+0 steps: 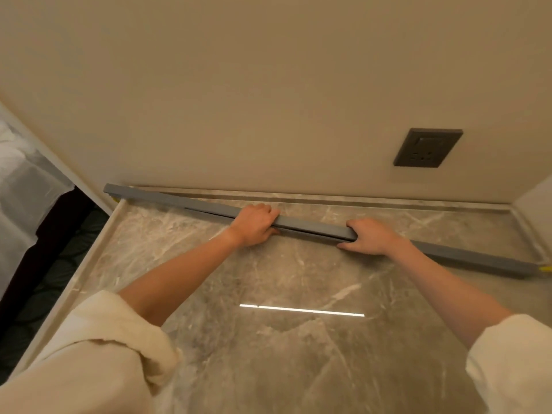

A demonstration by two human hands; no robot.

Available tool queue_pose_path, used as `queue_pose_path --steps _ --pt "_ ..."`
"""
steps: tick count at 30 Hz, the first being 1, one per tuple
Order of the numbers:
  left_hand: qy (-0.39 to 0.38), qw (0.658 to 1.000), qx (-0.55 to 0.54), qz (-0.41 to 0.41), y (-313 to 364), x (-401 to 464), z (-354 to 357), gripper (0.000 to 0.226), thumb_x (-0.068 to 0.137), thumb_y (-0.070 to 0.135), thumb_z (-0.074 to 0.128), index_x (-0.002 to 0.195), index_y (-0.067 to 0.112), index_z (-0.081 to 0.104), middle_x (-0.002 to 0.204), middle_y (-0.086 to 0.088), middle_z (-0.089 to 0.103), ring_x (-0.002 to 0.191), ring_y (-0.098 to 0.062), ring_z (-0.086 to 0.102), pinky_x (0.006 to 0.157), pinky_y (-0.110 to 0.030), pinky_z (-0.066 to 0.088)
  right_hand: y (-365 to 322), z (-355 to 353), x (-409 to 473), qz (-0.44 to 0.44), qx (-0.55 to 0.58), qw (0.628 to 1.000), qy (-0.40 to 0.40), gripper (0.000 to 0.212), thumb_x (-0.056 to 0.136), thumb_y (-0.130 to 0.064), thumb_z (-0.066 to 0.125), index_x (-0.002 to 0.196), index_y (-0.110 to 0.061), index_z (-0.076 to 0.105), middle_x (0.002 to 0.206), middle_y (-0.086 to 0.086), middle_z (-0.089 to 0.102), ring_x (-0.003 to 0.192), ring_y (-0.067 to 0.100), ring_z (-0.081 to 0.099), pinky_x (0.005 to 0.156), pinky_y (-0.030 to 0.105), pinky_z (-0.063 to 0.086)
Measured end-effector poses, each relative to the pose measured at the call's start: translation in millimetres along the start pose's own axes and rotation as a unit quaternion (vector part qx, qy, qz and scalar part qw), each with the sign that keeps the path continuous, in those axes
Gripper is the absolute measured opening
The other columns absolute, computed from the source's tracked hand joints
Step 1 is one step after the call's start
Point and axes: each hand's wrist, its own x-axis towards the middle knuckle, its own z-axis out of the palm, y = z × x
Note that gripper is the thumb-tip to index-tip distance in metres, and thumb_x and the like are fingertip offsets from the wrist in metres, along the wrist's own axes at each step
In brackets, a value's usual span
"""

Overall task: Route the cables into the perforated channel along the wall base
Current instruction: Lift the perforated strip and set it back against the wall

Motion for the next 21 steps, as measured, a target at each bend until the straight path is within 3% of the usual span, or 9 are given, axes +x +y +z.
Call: queue_pose_path --steps 5,8,11,18,21 --pt "0.029 0.993 -0.022 -0.111 -8.9 7.7 -7.3 0.025 0.078 0.021 0.057 0.093 0.004 0.048 0.095 -0.020 0.060 0.090 -0.038 0.055 0.069 -0.043 0.042 31.0 -20.1 -0.8 0.010 0.036 0.996 0.077 0.035 0.086 -0.049 0.059 0.093 -0.016 0.050 0.087 0.003 0.056 0.084 0.026 0.058 0.066 0.034 0.041" --pt "0.045 0.987 -0.025 -0.151 -6.7 20.1 -7.7 0.024 0.076 0.017 0.060 0.091 0.004 0.046 0.094 -0.020 0.059 0.088 -0.038 0.053 0.069 -0.043 0.041 42.8 -26.5 7.1 -0.006 -0.019 0.994 0.112 0.030 0.093 -0.036 0.054 0.105 -0.008 0.052 0.102 0.013 0.058 0.099 0.031 0.053 0.082 0.040 0.041" --pt "0.058 0.982 -0.010 -0.179 -5.7 34.8 -7.7 0.024 0.076 0.015 0.062 0.091 0.006 0.046 0.094 -0.019 0.057 0.089 -0.036 0.051 0.071 -0.043 0.040 50.3 -27.6 14.9 0.014 -0.046 0.982 0.182 0.029 0.091 -0.028 0.057 0.107 -0.003 0.053 0.107 0.017 0.057 0.102 0.034 0.050 0.086 0.043 0.037" --pt "0.056 0.982 -0.033 -0.179 4.5 65.9 -3.0 0.035 0.077 0.022 0.068 0.099 0.003 0.050 0.107 -0.019 0.053 0.102 -0.036 0.049 0.083 -0.044 0.041 74.5 -14.3 20.9 0.049 -0.080 0.965 0.243 0.037 0.085 -0.016 0.065 0.115 0.002 0.051 0.108 0.020 0.056 0.100 0.036 0.048 0.087 0.046 0.037" --pt "0.068 0.987 -0.064 -0.130 21.1 77.3 -4.6 0.042 0.081 0.040 0.063 0.098 0.003 0.052 0.105 -0.017 0.057 0.101 -0.034 0.051 0.085 -0.044 0.044 75.2 -9.7 24.3 0.051 -0.064 0.965 0.249 0.039 0.083 -0.014 0.068 0.114 0.002 0.052 0.107 0.020 0.056 0.099 0.036 0.049 0.088 0.046 0.038"
